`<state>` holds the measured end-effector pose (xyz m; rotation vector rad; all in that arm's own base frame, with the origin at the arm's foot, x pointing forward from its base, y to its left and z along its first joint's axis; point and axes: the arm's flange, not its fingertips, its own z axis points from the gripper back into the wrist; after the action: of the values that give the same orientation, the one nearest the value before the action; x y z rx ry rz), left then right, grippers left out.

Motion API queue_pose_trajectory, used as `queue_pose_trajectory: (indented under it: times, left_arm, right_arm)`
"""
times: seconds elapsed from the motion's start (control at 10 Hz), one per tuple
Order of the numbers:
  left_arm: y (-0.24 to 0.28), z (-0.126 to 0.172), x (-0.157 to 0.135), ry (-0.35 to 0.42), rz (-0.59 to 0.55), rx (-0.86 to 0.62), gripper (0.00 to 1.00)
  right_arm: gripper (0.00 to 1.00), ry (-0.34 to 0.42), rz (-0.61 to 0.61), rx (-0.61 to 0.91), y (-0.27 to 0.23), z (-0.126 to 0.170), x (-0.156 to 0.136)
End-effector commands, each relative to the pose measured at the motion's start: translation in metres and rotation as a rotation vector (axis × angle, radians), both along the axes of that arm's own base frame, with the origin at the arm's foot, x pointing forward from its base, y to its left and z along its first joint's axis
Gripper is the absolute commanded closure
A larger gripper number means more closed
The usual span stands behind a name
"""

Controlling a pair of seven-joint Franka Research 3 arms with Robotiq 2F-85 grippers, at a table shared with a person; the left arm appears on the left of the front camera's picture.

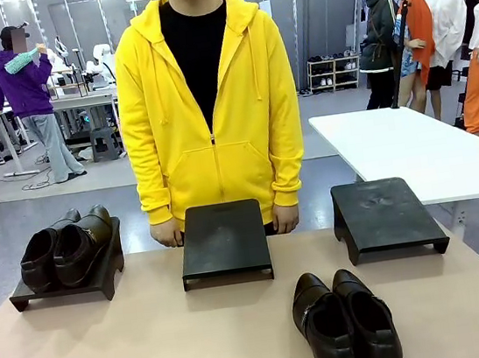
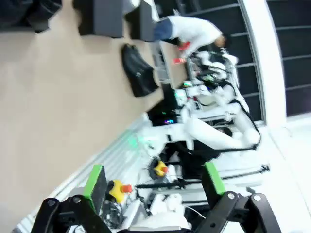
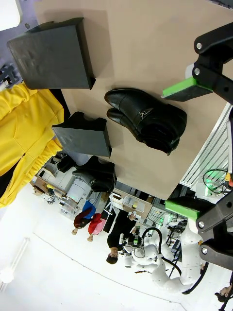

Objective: Place the shoes on the stand as instructed by the person.
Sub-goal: Pick up another pair of Shoes and place it on the Shoes Stand indicated by the person.

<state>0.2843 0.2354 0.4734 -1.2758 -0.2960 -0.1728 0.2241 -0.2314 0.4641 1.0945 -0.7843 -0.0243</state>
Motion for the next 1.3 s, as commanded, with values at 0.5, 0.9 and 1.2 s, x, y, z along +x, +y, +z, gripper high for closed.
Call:
queue_pose_trajectory:
  times: [0.5,0.9,1.2]
  left_arm:
    - [0.027,-0.056,0.011,-0.003,-0.102,-0.173,0.0]
    - [0.027,-0.056,0.011,-0.003,-0.102,-0.173,0.0]
    - [0.027,-0.056,0.011,-0.003,-0.102,-0.173,0.0]
  right_arm:
    - [0.0,-0.009,0.005,0.001,-0.001,0.002,0.001]
    - [0.0,-0.009,0.005,0.001,-0.001,0.002,0.001]
    - [0.0,-0.009,0.005,0.001,-0.001,0.002,0.001]
